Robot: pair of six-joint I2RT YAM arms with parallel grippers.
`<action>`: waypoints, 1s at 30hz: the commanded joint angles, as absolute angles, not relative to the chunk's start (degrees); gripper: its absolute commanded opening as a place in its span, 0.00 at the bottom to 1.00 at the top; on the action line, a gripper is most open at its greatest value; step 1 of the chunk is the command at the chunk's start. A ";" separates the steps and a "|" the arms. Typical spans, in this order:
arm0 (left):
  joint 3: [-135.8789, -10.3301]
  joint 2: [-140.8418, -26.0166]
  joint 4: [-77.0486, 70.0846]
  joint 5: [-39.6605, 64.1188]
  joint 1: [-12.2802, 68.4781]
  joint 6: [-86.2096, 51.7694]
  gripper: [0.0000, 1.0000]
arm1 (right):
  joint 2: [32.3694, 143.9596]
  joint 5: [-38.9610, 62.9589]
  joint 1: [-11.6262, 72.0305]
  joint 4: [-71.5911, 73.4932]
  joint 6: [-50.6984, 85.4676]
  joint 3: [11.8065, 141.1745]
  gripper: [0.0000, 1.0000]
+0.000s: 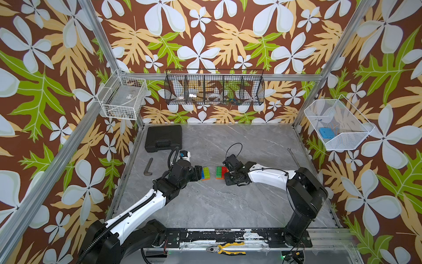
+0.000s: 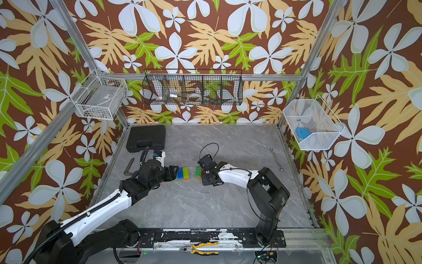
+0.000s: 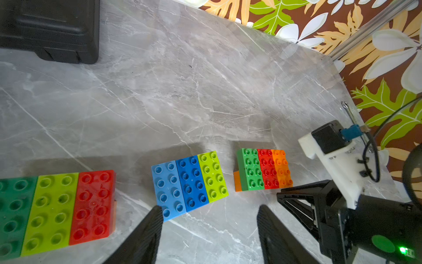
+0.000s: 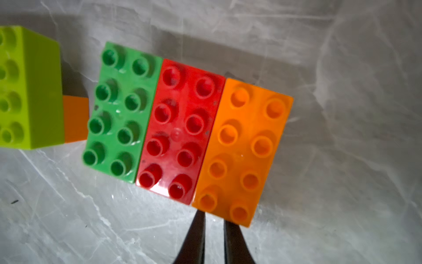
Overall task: Assemble a rectangle with lego
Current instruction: Adjust the lego brick at the center of the board, then reset both arms
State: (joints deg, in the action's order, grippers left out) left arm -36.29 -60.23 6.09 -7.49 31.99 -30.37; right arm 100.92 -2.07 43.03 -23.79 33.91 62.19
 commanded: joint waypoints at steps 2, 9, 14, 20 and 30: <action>-36.89 -58.98 7.65 -10.96 31.61 -30.50 0.70 | 96.38 -2.91 43.14 -26.16 33.20 60.20 0.16; -33.15 -52.59 1.92 -26.69 30.06 -26.62 0.87 | 72.86 -15.10 33.86 -27.51 31.03 50.55 0.47; -24.26 -49.27 -20.71 -51.96 29.42 -10.32 0.99 | 61.27 -26.34 11.50 8.38 12.84 33.26 0.73; -13.62 -57.41 -47.53 -52.55 17.40 -5.96 0.99 | 66.64 -25.68 -0.61 31.84 9.82 23.75 0.71; -6.99 -77.89 -74.30 -22.83 5.54 -7.11 1.00 | 83.16 -17.06 2.62 67.89 3.75 10.74 0.79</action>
State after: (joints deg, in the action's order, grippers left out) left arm -8.01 -75.96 -60.03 -29.67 7.73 -4.40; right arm 80.51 -20.84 2.37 51.72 6.66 12.27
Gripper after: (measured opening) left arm 0.999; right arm 0.751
